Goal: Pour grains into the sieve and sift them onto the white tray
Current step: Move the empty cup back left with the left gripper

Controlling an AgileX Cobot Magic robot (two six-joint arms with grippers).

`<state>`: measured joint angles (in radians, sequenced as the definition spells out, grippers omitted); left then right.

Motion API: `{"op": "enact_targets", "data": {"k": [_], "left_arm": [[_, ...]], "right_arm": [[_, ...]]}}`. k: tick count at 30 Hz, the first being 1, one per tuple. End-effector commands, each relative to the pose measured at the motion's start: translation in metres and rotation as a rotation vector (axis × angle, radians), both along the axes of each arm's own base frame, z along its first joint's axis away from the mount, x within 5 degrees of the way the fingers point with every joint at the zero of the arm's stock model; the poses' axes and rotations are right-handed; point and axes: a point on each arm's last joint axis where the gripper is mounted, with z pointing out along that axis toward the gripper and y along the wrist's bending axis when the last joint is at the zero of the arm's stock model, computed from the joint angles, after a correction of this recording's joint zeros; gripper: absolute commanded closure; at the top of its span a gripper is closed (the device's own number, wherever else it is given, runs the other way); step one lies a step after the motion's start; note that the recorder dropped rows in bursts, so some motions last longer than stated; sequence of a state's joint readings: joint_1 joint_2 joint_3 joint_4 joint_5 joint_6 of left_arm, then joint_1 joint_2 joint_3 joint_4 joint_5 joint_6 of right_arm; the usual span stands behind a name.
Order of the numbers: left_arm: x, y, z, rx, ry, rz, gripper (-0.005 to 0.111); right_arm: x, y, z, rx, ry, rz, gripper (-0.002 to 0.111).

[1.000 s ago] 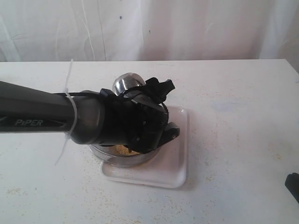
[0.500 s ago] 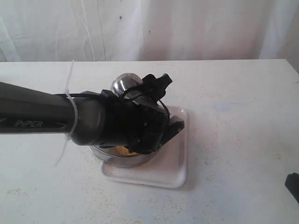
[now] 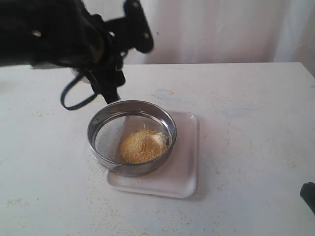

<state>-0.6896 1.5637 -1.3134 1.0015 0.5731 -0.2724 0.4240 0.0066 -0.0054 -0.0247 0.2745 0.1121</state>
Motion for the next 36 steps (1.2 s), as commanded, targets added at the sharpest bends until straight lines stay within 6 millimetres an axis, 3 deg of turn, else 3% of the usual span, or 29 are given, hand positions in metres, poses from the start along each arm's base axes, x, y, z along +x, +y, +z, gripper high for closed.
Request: {"op": "enact_targets", "data": {"k": [1,4,5,9,13,17,24,36], "left_arm": [[-0.016,0.048,0.004,-0.333,-0.016,0.113,0.107],[-0.024,0.074,-0.021,-0.486,-0.019,0.089,0.107],[-0.03,0.091,-0.045,-0.619,-0.002,0.09,0.107],[-0.044,0.137,-0.094,-0.906,-0.077,0.207,0.107],[-0.059,0.172,-0.113,-0.939,-0.26,0.302,0.107],[-0.052,0.185,-0.132,-0.956,-0.225,0.416,0.107],[-0.031,0.19,-0.176,-1.017,-0.253,0.497,0.107],[-0.013,0.19,-0.196,-1.008,-0.224,0.503,0.107]], "right_arm": [[0.0,0.0,0.0,0.0,-0.014,-0.005,0.108],[0.0,0.0,0.0,0.0,-0.014,-0.005,0.108],[0.0,0.0,0.0,0.0,-0.014,-0.005,0.108],[0.0,0.0,0.0,0.001,-0.017,-0.005,0.108],[0.0,0.0,0.0,0.001,-0.017,-0.005,0.108],[0.0,0.0,0.0,0.0,-0.015,-0.005,0.108],[0.0,0.0,0.0,0.001,-0.017,-0.005,0.108],[0.0,0.0,0.0,0.001,-0.015,-0.005,0.108]]}}
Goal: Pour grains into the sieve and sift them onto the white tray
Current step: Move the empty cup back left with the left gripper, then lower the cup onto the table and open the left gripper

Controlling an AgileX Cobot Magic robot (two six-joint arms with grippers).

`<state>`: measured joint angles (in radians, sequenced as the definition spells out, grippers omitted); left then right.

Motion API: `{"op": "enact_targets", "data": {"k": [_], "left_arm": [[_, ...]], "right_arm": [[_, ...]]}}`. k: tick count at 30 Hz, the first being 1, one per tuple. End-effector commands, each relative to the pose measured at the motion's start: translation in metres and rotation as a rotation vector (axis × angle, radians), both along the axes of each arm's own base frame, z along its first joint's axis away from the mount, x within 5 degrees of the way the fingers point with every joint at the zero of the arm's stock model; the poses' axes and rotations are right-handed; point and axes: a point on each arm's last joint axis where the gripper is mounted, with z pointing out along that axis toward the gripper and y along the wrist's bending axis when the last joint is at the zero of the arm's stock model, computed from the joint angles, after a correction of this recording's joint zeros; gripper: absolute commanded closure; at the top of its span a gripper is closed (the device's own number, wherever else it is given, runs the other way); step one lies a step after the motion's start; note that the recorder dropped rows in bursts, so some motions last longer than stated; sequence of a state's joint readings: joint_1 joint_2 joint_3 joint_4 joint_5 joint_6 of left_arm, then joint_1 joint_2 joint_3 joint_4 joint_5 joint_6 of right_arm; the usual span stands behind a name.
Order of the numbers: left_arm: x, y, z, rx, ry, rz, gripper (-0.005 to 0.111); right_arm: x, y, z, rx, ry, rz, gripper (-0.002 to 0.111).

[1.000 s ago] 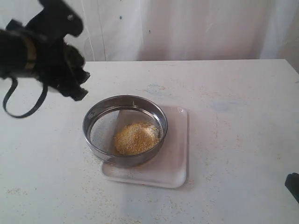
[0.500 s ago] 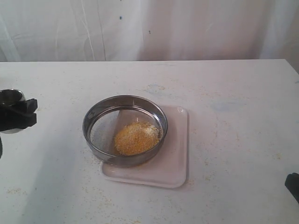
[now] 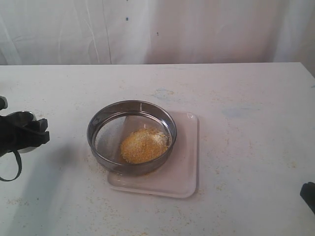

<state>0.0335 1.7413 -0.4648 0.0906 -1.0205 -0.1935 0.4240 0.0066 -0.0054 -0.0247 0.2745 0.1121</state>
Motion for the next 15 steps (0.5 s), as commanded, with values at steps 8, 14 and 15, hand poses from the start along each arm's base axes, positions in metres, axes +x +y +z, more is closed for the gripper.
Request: {"op": "enact_targets", "data": {"k": [8,14,15], "left_arm": [[0.012,0.002,-0.014,0.007,-0.004,0.007,0.107],[0.013,0.002,-0.023,0.006,-0.007,0.007,0.107],[0.013,0.002,-0.025,0.006,-0.002,0.007,0.107]], "right_arm": [[0.0,0.0,0.0,0.001,-0.015,-0.005,0.108],[0.0,0.0,0.0,0.001,-0.017,-0.005,0.108],[0.0,0.0,0.0,0.001,-0.017,-0.005,0.108]]}}
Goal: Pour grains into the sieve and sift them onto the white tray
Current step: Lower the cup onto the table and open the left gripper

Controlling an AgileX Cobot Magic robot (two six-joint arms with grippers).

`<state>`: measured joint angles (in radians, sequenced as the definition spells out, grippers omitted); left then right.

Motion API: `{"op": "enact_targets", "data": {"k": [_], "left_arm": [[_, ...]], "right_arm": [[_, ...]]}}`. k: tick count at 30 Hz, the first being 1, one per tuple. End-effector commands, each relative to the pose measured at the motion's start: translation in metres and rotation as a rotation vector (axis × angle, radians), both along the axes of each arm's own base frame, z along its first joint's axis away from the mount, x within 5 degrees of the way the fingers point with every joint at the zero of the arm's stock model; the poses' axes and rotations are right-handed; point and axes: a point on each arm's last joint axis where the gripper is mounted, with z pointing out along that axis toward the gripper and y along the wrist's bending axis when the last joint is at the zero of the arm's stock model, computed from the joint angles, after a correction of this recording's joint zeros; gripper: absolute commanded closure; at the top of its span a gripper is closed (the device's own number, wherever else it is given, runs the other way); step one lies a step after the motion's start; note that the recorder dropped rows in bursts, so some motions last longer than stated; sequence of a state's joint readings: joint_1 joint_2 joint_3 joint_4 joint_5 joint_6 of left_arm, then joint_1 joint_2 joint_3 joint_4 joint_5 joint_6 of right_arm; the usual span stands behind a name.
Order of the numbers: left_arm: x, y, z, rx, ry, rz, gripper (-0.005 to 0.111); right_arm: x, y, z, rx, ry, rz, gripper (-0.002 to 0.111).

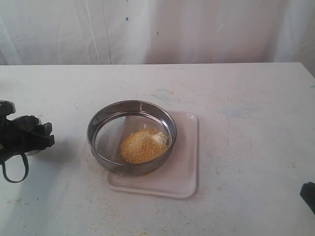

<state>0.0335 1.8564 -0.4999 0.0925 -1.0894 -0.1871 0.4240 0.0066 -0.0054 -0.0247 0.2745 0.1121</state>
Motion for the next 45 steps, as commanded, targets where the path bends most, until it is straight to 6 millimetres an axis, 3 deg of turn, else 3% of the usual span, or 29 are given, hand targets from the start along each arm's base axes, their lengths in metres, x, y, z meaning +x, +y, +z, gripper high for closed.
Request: {"op": "enact_targets", "data": {"k": [1,5,7,14,17,26,36,45], "left_arm": [[0.002,0.002,-0.007,0.001,-0.006,0.012,0.107],[0.002,0.002,-0.012,0.001,-0.006,0.012,0.107],[0.002,0.002,-0.012,0.001,-0.017,0.012,0.1],[0.003,0.002,-0.009,-0.002,-0.049,0.012,0.045],[0.003,0.001,-0.009,-0.001,-0.051,0.003,0.03],[0.003,-0.003,-0.009,0.011,-0.051,-0.046,0.031],[0.003,-0.003,-0.008,0.007,-0.053,-0.038,0.01],[-0.011,-0.001,0.012,0.012,-0.099,-0.014,0.01]], "right_arm": [[0.0,0.0,0.0,0.001,-0.017,-0.005,0.108],[0.0,0.0,0.0,0.001,-0.017,-0.005,0.108],[0.0,0.0,0.0,0.001,-0.017,-0.005,0.108],[0.0,0.0,0.0,0.001,-0.015,-0.005,0.108],[0.0,0.0,0.0,0.001,-0.015,-0.005,0.108],[0.0,0.0,0.0,0.001,-0.015,-0.005,0.108],[0.0,0.0,0.0,0.001,-0.015,-0.005,0.108],[0.0,0.0,0.0,0.001,-0.015,-0.005,0.108]]}}
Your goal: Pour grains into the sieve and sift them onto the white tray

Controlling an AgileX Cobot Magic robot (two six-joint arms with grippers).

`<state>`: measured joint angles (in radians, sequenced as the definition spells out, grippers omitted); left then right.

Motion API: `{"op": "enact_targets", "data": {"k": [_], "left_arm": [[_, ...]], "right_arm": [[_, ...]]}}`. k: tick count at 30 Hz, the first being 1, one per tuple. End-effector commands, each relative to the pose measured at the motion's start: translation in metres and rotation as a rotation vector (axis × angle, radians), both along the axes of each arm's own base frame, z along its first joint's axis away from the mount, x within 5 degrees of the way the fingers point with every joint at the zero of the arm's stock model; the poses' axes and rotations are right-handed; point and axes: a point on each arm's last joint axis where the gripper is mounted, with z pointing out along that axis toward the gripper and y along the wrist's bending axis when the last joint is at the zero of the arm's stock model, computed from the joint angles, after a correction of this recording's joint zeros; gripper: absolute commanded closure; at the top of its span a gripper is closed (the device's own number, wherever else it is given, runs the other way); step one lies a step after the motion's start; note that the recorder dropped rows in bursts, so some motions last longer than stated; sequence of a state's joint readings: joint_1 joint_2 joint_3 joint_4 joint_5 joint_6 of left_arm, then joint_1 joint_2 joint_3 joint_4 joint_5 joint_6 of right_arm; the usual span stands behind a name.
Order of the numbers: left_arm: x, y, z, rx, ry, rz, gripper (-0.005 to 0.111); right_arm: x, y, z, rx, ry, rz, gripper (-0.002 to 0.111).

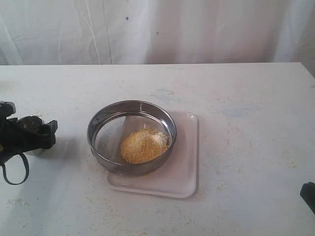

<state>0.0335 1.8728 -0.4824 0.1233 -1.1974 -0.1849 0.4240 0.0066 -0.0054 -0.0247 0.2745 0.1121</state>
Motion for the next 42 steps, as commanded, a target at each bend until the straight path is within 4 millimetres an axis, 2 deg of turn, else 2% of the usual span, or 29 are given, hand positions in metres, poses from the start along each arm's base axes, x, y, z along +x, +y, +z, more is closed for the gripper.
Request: {"op": "enact_targets", "data": {"k": [1,8,10,12,15,19,22,23,25,28,31,34,39,42], "left_arm": [[-0.012,0.002,0.012,0.003,-0.028,0.018,0.01],[-0.036,0.001,0.026,0.003,-0.05,0.018,0.01],[-0.044,0.0,0.031,-0.005,-0.065,0.02,0.012],[-0.053,-0.001,0.04,-0.014,-0.093,0.012,0.019],[-0.066,-0.006,0.056,-0.057,-0.156,-0.028,0.038],[-0.082,-0.014,0.08,-0.075,-0.257,-0.115,0.071],[-0.094,-0.023,0.094,-0.047,-0.29,-0.222,0.104],[-0.097,-0.027,0.098,-0.019,-0.303,-0.264,0.106],[-0.109,-0.034,0.113,-0.014,-0.368,-0.345,0.107],[-0.126,-0.038,0.134,-0.175,-0.433,-0.376,0.107],[-0.133,-0.044,0.137,-0.221,-0.412,-0.44,0.107],[-0.141,-0.051,0.147,-0.224,-0.513,-0.538,0.107],[-0.141,-0.051,0.152,-0.293,-0.542,-0.515,0.107],[-0.151,-0.058,0.151,-0.361,-0.435,-0.474,0.107]], "right_arm": [[0.0,0.0,0.0,0.001,-0.015,-0.005,0.108],[0.0,0.0,0.0,0.001,-0.015,-0.005,0.108],[0.0,0.0,0.0,0.001,-0.015,-0.005,0.108],[0.0,0.0,0.0,0.001,-0.015,-0.005,0.108],[0.0,0.0,0.0,0.001,-0.015,-0.005,0.108],[0.0,0.0,0.0,0.001,-0.015,-0.005,0.108],[0.0,0.0,0.0,0.001,-0.015,-0.005,0.108],[0.0,0.0,0.0,0.001,-0.015,-0.005,0.108],[0.0,0.0,0.0,0.001,-0.015,-0.005,0.108],[0.0,0.0,0.0,0.001,-0.015,-0.005,0.108],[0.0,0.0,0.0,0.001,-0.015,-0.005,0.108],[0.0,0.0,0.0,0.001,-0.015,-0.005,0.108],[0.0,0.0,0.0,0.001,-0.015,-0.005,0.108],[0.0,0.0,0.0,0.001,-0.015,-0.005,0.108]]}}
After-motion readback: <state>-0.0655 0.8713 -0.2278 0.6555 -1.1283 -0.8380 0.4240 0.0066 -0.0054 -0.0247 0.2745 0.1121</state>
